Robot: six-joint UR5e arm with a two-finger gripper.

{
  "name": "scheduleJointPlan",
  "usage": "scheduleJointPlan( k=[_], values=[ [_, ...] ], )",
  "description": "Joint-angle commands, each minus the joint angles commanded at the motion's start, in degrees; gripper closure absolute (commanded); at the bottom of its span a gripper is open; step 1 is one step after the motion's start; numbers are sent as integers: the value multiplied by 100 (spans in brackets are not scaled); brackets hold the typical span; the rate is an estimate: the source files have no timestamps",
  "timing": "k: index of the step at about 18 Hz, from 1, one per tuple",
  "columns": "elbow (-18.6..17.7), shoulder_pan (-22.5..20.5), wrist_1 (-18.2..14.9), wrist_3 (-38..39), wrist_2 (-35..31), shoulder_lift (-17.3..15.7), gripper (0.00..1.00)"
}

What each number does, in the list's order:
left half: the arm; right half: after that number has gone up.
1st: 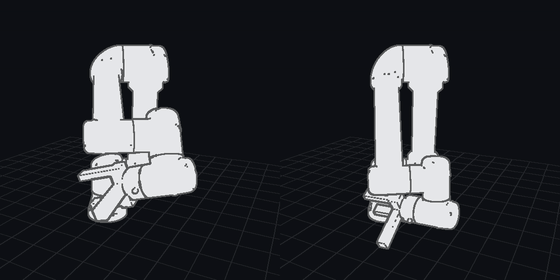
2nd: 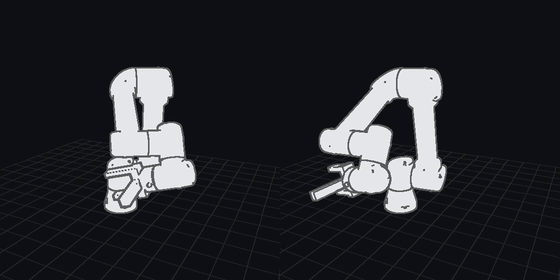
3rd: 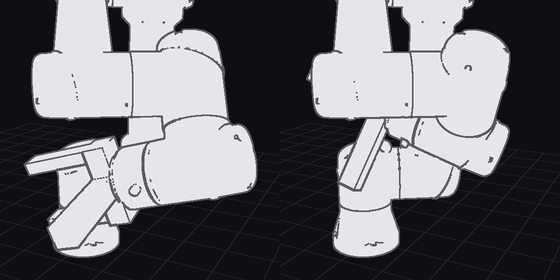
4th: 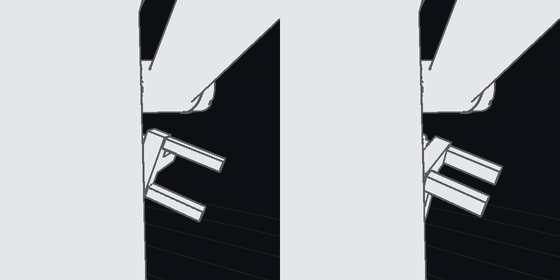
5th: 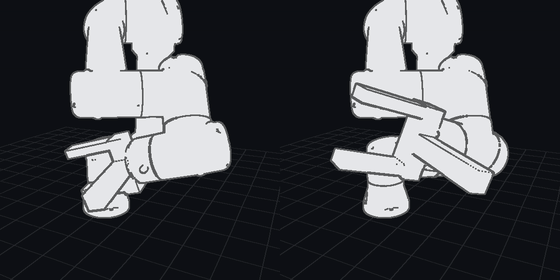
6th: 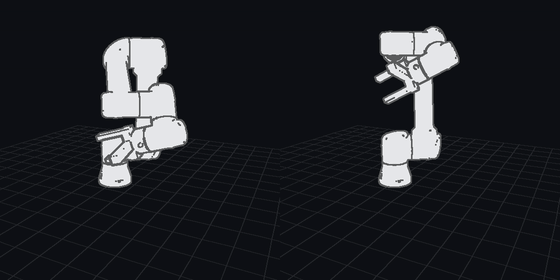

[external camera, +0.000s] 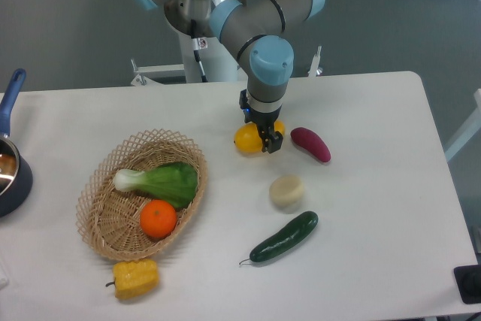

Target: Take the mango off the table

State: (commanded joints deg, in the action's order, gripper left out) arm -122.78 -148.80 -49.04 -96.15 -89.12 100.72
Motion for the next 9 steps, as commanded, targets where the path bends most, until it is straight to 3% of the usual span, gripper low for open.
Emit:
scheduleJointPlan(
  k=[3, 7, 9],
  values=[
    [123, 9, -26, 0, -9, -26, 96],
    [403, -18, -105, 9, 218, -193, 97],
    [684, -9, -105, 454, 1006, -333, 96]
  ],
)
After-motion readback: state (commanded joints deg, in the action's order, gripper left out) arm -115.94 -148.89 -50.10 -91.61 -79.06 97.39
